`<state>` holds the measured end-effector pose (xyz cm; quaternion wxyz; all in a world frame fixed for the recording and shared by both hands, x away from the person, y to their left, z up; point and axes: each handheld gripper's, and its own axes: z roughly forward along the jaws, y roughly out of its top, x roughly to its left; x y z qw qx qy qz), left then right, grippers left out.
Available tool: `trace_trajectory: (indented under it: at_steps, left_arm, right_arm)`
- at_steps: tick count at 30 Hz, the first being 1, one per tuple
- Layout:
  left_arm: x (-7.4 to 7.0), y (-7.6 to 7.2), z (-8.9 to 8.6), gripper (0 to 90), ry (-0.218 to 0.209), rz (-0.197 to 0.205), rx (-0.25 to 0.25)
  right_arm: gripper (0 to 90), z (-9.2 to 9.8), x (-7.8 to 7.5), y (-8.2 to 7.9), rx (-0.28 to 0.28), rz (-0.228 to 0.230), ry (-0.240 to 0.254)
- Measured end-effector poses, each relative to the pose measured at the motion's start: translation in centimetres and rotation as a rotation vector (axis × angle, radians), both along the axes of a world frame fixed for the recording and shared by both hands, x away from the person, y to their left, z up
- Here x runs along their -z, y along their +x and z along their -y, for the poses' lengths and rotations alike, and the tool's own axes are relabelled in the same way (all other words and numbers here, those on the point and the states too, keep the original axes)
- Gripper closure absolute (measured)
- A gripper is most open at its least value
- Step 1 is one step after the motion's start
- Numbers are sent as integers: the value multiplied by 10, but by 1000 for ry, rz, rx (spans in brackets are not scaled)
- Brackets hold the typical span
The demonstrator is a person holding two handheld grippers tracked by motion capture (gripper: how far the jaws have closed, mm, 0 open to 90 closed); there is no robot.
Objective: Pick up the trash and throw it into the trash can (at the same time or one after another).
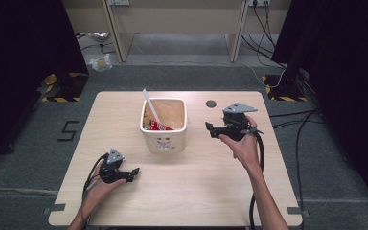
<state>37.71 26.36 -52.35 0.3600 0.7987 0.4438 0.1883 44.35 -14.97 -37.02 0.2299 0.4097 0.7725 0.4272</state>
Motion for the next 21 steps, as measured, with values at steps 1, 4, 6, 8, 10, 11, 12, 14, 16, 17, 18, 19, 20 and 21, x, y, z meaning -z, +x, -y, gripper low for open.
trace_trajectory:
  at_steps: [1, 4, 6, 8, 10, 11, 12, 14, 16, 17, 18, 19, 20, 21]
  left_arm:
    - [0, 0, 0, 136, 0, 0, 0]
    - [0, 0, 0, 136, 0, 0, 0]
    - [0, 0, 0, 136, 0, 0, 0]
    - [0, 0, 0, 136, 0, 0, 0]
    - [0, 0, 0, 136, 0, 0, 0]
    - [0, 0, 0, 136, 0, 0, 0]
    - [0, 0, 0, 136, 0, 0, 0]
    - [0, 0, 0, 136, 0, 0, 0]
    - [0, 0, 0, 136, 0, 0, 0]
    - [0, 0, 0, 136, 2, 0, 1]
    - [0, 0, 0, 136, 2, 0, 1]
    - [0, 0, 0, 136, 2, -1, 1]
    - [0, 0, 0, 136, 1, 0, 0]
    - [0, 0, 0, 136, 0, 0, 0]
  right_arm:
    - [202, 1, 1, -1, 0, 1, 0]
    - [202, 4, 3, -3, 2, 0, 3]
    - [202, 6, 5, -5, 7, -2, 6]
    - [202, 7, 7, -6, 8, -4, 4]
    - [202, 9, 10, -8, 9, -6, 9]
    - [202, 10, 10, -8, 9, -5, 8]
    - [202, 11, 12, -9, 9, -8, 8]
    - [201, 12, 14, -11, 10, -10, 12]
    - [201, 13, 16, -13, 11, -12, 10]
    - [202, 13, 17, -13, 9, -12, 12]
    - [201, 14, 17, -14, 9, -13, 13]
    - [202, 14, 18, -15, 8, -10, 13]
    - [202, 15, 18, -16, 8, -11, 12]
    - [202, 15, 18, -17, 7, -11, 10]
